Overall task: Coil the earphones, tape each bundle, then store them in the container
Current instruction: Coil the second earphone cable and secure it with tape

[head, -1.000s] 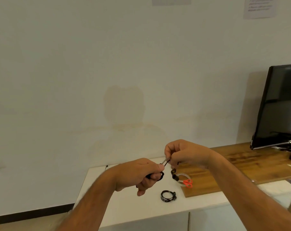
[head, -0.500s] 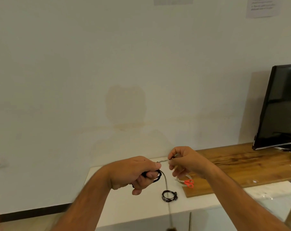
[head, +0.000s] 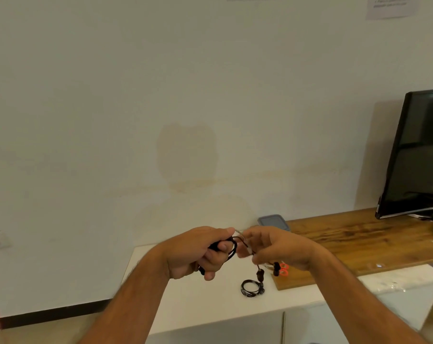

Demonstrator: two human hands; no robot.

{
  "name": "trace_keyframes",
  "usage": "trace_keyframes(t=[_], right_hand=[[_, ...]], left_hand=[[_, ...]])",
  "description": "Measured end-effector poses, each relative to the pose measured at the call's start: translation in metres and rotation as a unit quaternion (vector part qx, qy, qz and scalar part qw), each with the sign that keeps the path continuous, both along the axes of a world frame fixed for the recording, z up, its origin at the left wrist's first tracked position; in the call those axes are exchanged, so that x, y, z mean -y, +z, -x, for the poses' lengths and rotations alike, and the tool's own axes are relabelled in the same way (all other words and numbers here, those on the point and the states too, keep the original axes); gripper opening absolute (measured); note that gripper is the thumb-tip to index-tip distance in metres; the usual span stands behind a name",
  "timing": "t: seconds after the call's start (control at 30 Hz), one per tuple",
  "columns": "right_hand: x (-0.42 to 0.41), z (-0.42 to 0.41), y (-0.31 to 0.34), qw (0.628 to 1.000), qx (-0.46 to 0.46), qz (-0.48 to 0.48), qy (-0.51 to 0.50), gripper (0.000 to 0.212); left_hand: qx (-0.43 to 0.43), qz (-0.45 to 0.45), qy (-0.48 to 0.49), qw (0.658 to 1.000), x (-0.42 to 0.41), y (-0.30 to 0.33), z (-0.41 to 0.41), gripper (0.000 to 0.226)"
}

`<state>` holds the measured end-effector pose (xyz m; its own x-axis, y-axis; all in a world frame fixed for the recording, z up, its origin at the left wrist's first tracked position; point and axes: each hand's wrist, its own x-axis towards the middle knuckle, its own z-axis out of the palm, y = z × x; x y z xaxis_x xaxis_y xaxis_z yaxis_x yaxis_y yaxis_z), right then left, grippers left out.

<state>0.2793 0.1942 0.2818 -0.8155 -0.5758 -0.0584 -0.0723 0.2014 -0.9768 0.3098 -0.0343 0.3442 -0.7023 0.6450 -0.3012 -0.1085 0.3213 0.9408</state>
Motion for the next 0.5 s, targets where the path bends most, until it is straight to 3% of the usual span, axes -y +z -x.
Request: trace_keyframes(t=[0.23, 0.5], right_hand=[[0.027, -0.004, 0.003, 0.982, -0.078, 0.169, -0.029, 0.027], [0.036, -0.007, -0.006, 0.955, 0.001, 0.289, -0.062, 0.010]], left_hand=[[0.034, -0.043, 0.033, 0.998, -0.005, -0.003, 0.002, 0.043], [0.119, -0.159, -0.001, 0.980, 0.002, -0.004, 0.002, 0.044]])
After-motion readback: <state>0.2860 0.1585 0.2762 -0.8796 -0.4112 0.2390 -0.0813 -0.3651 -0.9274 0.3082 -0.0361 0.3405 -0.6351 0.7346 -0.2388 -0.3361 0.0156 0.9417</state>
